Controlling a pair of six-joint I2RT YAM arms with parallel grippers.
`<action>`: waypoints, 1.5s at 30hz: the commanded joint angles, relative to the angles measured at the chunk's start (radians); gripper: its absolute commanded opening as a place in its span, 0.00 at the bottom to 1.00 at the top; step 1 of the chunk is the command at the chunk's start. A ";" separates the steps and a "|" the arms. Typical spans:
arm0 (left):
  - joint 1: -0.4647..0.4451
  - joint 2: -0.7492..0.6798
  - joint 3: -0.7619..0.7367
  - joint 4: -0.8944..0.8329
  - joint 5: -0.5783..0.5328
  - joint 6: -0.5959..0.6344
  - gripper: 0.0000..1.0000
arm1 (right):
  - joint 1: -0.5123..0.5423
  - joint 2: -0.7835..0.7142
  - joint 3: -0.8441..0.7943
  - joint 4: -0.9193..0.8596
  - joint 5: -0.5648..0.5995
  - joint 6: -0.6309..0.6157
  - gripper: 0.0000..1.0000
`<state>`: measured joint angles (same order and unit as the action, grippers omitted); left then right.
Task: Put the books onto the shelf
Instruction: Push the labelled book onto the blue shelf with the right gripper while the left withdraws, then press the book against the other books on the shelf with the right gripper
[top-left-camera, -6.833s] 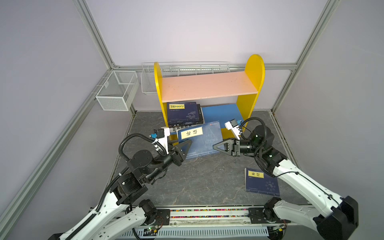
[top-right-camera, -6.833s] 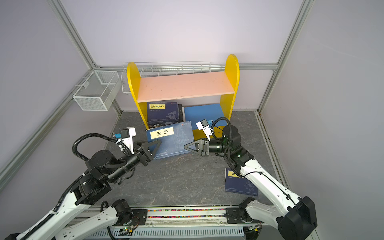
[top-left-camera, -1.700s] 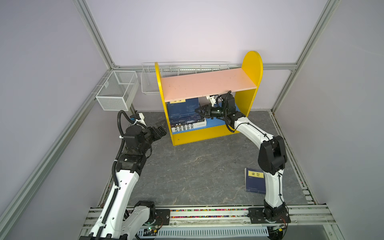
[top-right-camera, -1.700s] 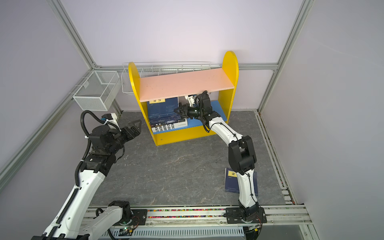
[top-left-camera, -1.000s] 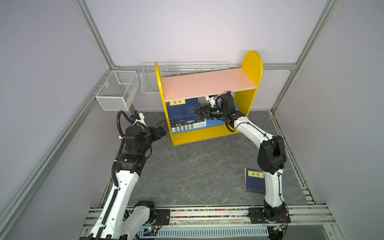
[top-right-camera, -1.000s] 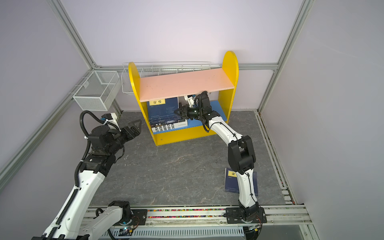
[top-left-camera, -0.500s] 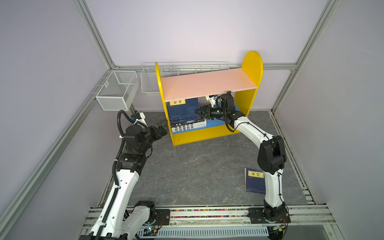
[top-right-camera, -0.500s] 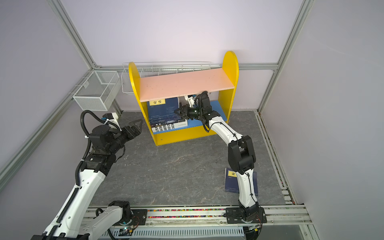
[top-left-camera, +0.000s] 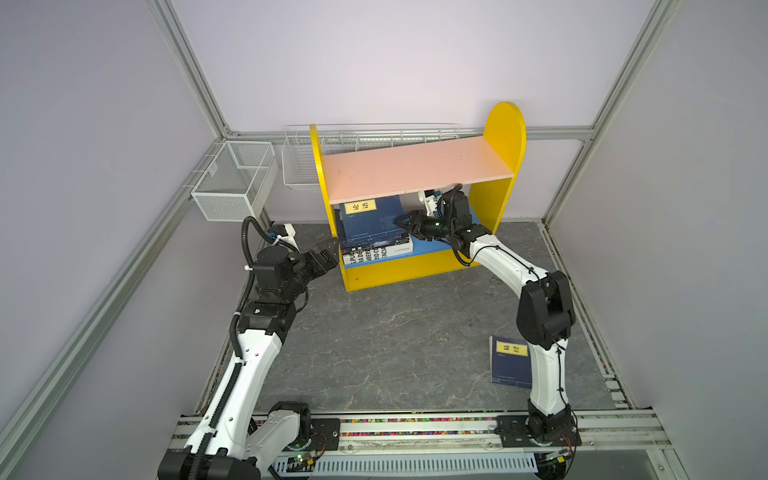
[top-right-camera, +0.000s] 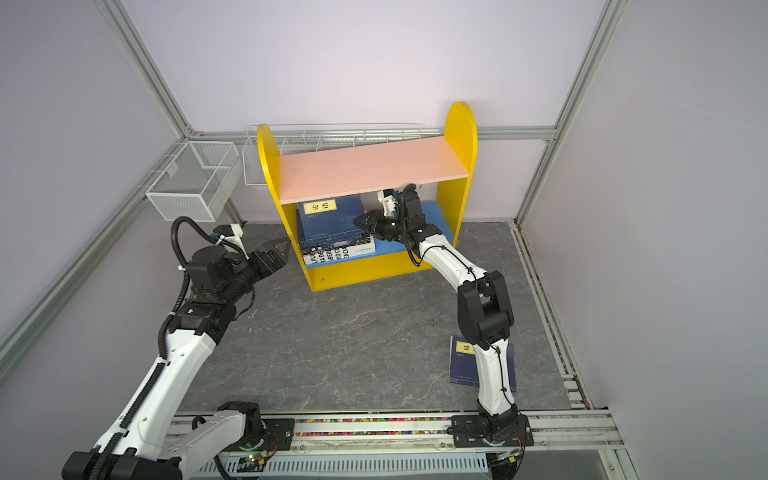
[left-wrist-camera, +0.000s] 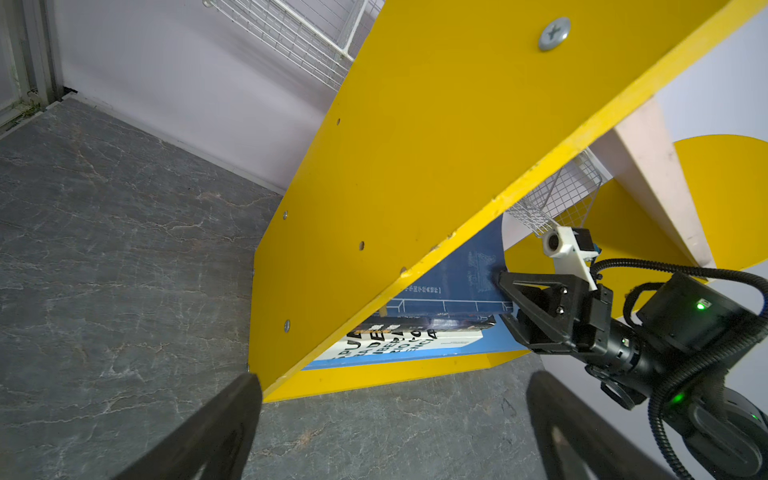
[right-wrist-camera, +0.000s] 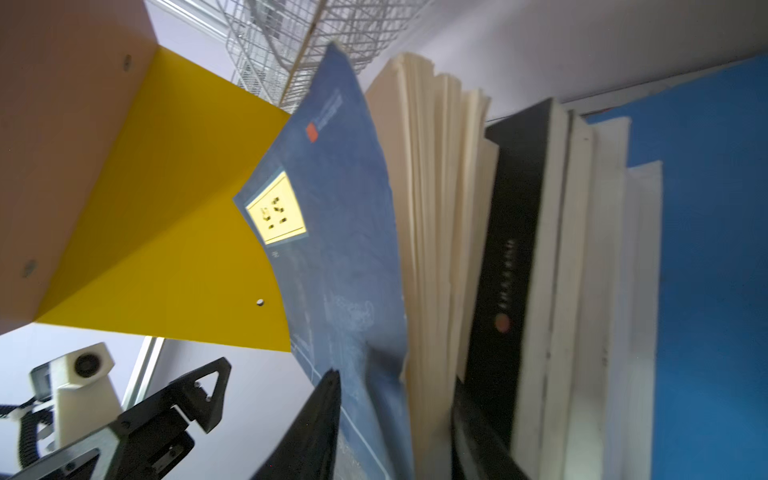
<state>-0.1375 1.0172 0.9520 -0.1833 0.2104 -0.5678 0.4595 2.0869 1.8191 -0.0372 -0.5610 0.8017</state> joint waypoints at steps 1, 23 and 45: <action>0.006 -0.010 -0.009 0.021 0.008 -0.004 1.00 | -0.007 -0.066 -0.029 -0.047 0.106 -0.047 0.43; 0.005 -0.003 -0.045 0.042 0.010 -0.021 1.00 | 0.066 -0.068 -0.038 0.068 0.166 -0.055 0.15; 0.006 0.011 -0.076 0.079 0.020 -0.049 1.00 | 0.080 -0.110 -0.100 0.103 0.307 -0.013 0.07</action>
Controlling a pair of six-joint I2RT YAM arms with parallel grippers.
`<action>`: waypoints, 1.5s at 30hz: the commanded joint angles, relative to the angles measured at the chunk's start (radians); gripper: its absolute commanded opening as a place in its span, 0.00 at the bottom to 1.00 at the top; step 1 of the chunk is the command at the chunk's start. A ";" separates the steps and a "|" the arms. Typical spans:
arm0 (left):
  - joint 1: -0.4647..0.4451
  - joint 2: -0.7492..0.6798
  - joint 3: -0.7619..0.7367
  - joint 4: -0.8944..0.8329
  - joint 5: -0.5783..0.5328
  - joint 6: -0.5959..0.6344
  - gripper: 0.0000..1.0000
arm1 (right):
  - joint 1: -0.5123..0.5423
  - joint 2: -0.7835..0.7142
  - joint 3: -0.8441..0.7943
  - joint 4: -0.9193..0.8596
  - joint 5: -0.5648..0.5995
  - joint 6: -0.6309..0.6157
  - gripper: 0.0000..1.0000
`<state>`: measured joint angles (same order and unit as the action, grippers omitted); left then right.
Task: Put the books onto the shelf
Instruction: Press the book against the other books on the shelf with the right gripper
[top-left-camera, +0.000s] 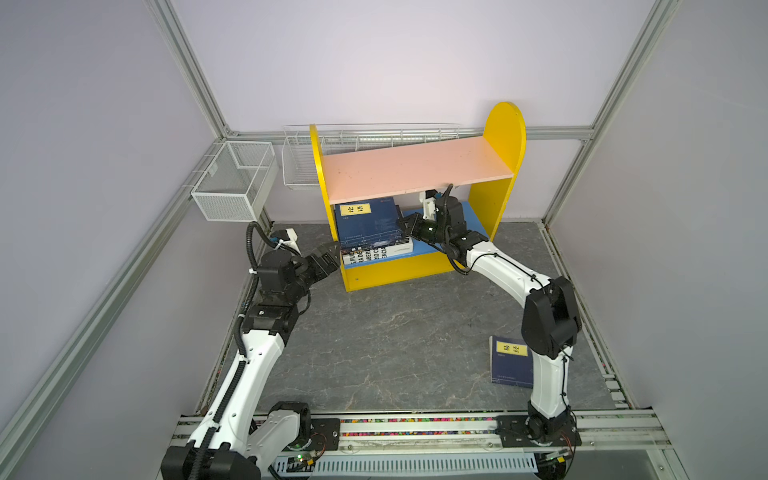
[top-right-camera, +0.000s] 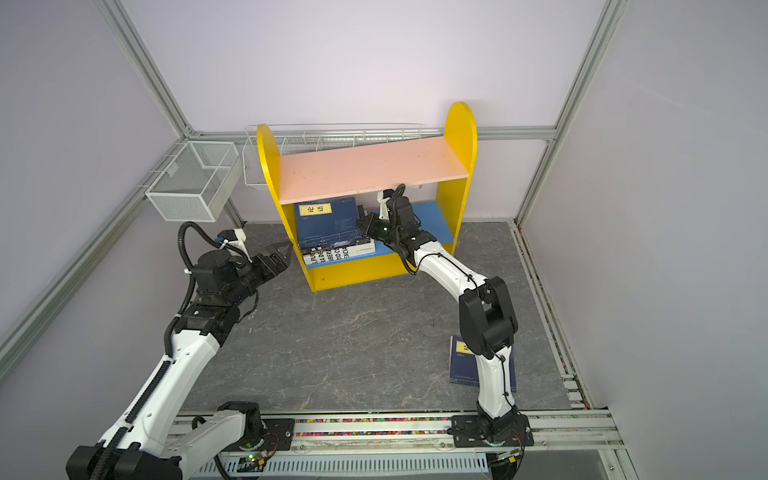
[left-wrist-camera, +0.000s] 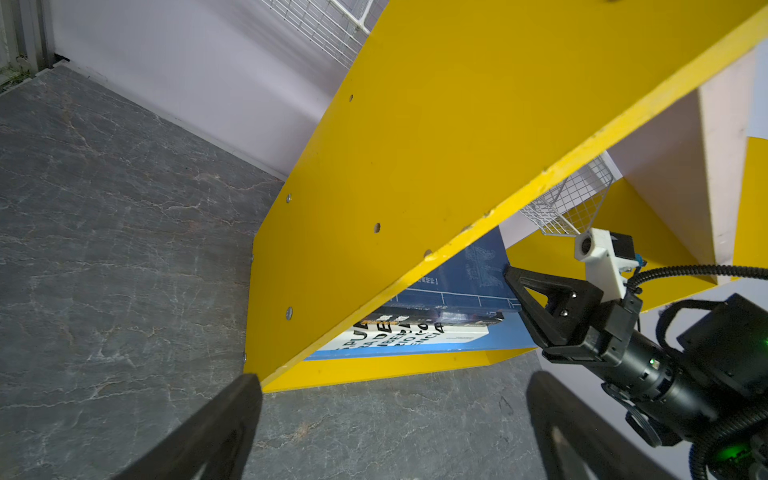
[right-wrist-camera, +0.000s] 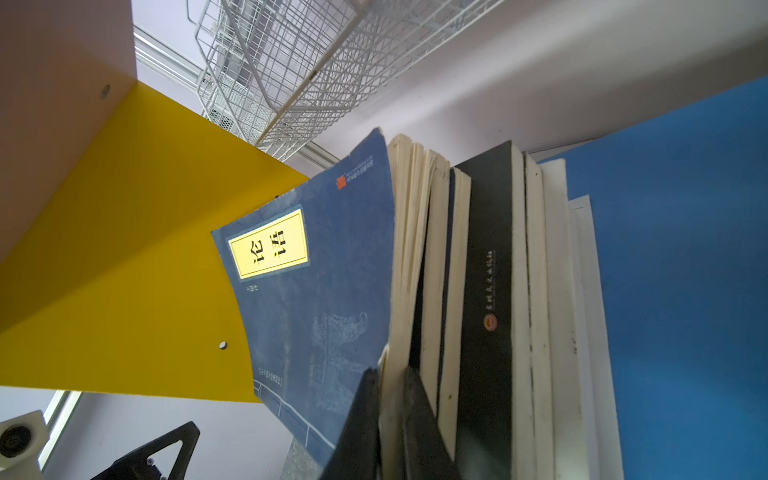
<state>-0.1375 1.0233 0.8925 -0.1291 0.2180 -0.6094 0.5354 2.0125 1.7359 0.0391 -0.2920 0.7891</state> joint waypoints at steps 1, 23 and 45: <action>0.006 0.005 -0.016 0.024 0.013 -0.007 1.00 | 0.004 -0.032 -0.013 0.027 0.037 0.004 0.07; 0.006 0.008 -0.020 0.026 0.014 -0.010 1.00 | 0.019 0.040 0.038 0.033 -0.047 0.018 0.08; 0.006 -0.003 -0.031 0.015 0.018 -0.010 1.00 | -0.004 -0.057 0.032 -0.033 0.037 -0.115 0.47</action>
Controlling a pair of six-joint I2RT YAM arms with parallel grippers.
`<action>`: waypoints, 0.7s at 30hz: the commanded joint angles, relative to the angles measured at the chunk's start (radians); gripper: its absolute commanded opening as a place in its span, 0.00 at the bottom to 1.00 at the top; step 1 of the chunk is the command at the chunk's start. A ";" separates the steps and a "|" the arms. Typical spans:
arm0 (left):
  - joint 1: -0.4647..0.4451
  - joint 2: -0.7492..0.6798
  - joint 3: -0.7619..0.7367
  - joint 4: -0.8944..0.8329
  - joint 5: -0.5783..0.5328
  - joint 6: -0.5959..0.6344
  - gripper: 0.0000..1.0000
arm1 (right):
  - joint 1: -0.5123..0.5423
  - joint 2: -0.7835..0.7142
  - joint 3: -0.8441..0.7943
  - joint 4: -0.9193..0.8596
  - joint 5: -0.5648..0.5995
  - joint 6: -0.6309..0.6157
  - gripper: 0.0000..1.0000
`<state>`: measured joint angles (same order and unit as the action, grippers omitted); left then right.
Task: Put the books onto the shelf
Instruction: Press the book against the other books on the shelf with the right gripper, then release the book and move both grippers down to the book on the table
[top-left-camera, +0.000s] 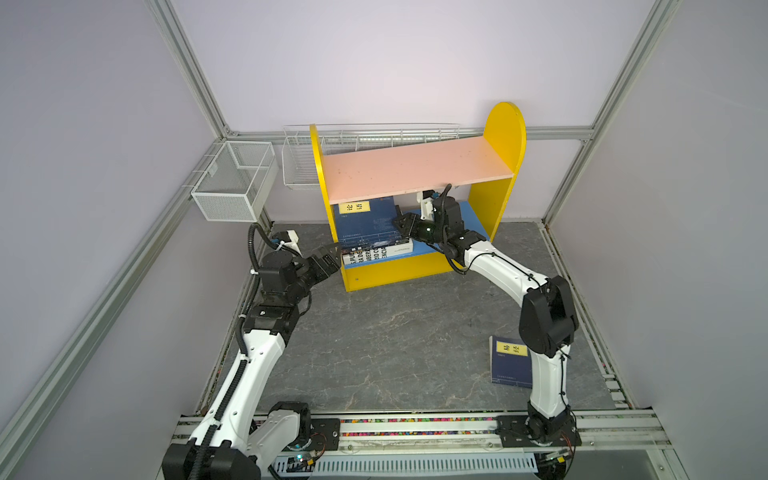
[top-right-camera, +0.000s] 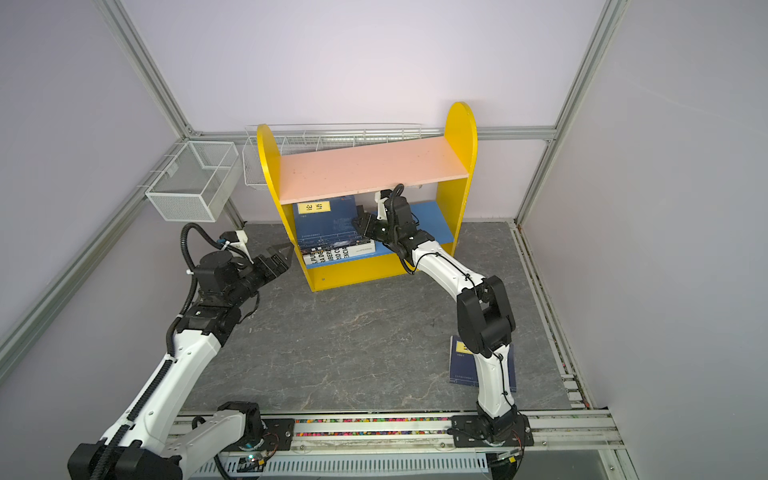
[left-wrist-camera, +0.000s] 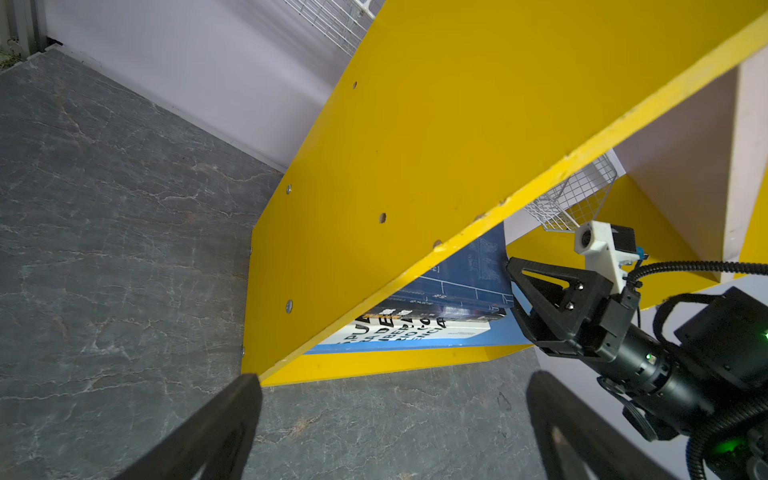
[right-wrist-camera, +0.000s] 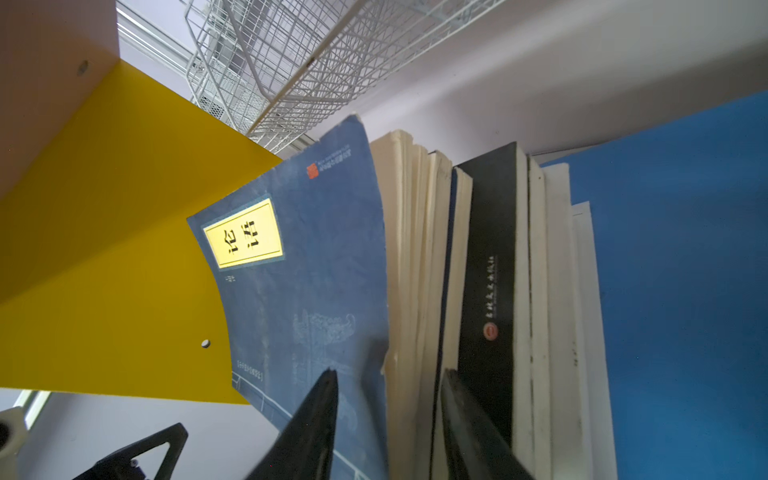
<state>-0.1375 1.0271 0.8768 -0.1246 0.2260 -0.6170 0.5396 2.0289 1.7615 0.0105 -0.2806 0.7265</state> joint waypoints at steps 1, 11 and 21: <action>0.006 -0.009 -0.017 0.010 0.010 -0.003 1.00 | -0.011 -0.080 0.003 -0.005 0.027 -0.055 0.48; 0.006 -0.051 -0.024 -0.065 0.088 0.039 0.99 | -0.017 -0.247 -0.170 -0.049 0.079 -0.142 0.68; -0.024 -0.268 -0.132 -0.270 0.130 0.040 0.99 | -0.013 -0.515 -0.464 -0.205 0.205 -0.235 0.83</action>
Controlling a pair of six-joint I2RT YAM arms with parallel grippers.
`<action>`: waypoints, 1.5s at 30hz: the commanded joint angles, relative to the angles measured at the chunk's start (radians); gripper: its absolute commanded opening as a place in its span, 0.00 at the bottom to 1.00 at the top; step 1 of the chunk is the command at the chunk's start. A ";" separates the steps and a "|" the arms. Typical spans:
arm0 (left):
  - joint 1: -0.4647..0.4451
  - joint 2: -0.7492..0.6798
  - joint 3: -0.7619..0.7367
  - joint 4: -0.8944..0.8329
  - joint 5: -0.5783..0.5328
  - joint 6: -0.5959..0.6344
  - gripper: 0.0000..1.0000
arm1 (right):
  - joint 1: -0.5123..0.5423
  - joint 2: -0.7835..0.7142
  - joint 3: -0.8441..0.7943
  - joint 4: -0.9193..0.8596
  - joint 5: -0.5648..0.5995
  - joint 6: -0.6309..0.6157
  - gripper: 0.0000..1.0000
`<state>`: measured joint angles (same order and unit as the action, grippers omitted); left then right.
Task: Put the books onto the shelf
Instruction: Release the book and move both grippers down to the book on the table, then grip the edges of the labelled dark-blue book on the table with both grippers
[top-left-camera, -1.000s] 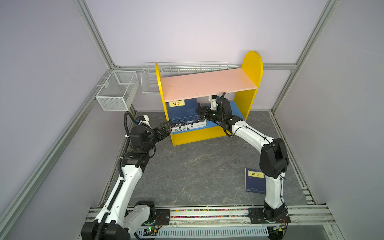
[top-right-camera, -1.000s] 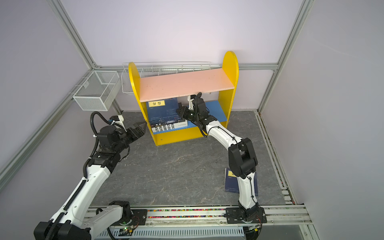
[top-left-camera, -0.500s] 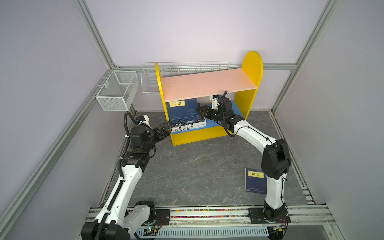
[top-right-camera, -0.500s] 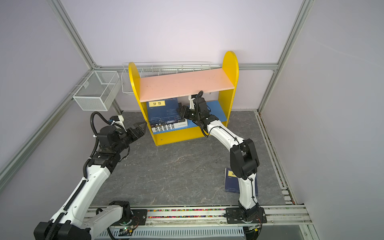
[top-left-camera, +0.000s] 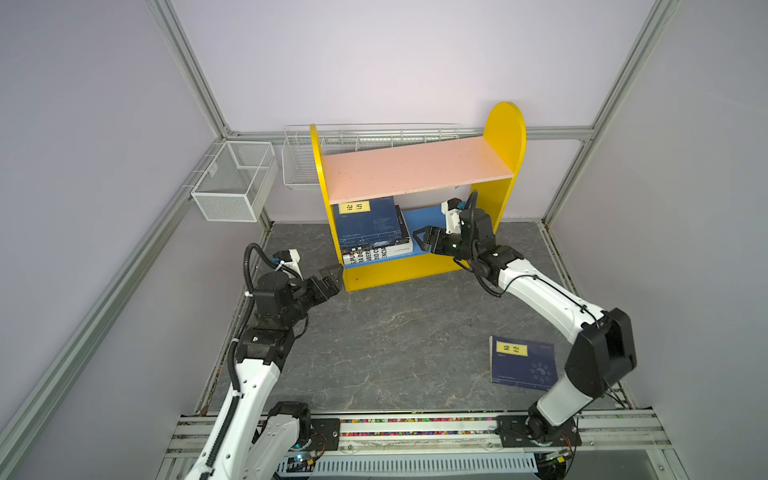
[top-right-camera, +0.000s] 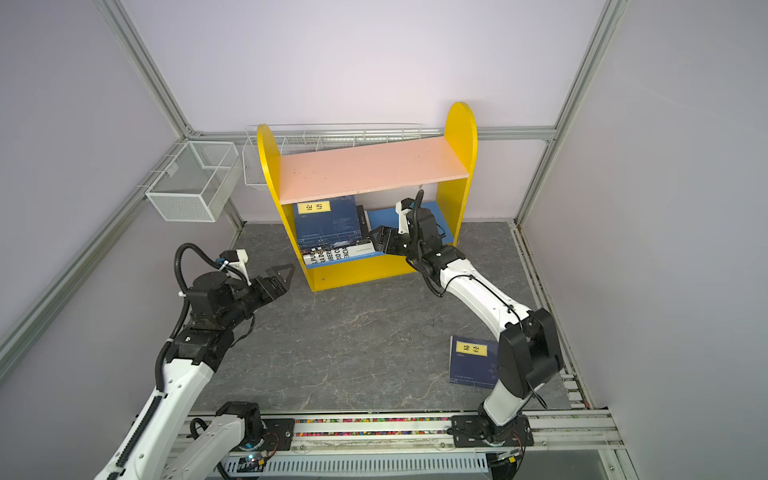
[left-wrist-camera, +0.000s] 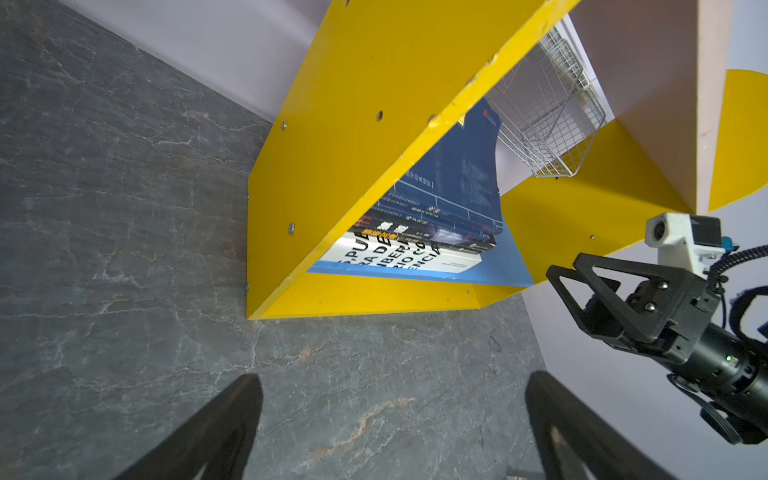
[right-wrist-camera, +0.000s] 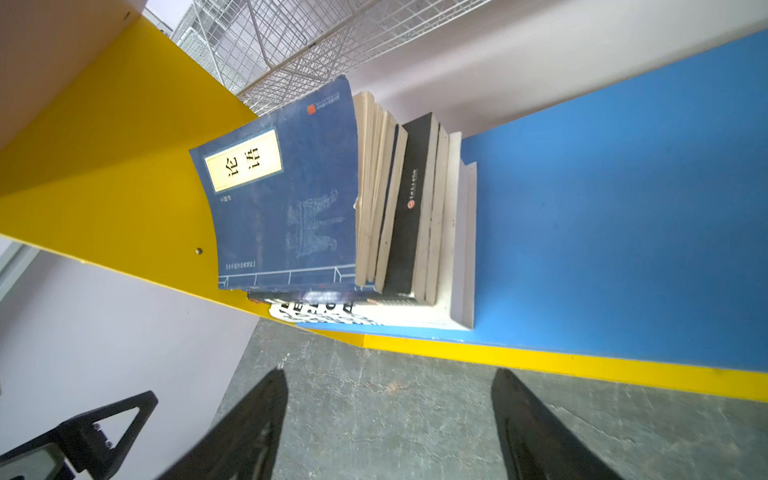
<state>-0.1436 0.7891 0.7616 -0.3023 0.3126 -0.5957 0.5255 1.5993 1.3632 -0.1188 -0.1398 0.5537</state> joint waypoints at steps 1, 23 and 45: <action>-0.036 -0.030 -0.028 -0.098 0.061 0.010 0.99 | 0.001 -0.120 -0.101 -0.098 0.090 -0.069 0.85; -0.936 0.832 0.170 0.500 -0.180 -0.073 0.92 | -0.547 -0.673 -0.749 -0.535 0.215 0.052 0.89; -1.023 1.401 0.725 0.320 0.010 -0.199 0.81 | -0.882 -0.696 -0.939 -0.456 -0.079 0.017 0.90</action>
<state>-1.1526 2.1674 1.4563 0.0395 0.2916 -0.7521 -0.3519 0.8970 0.4545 -0.6044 -0.1829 0.5575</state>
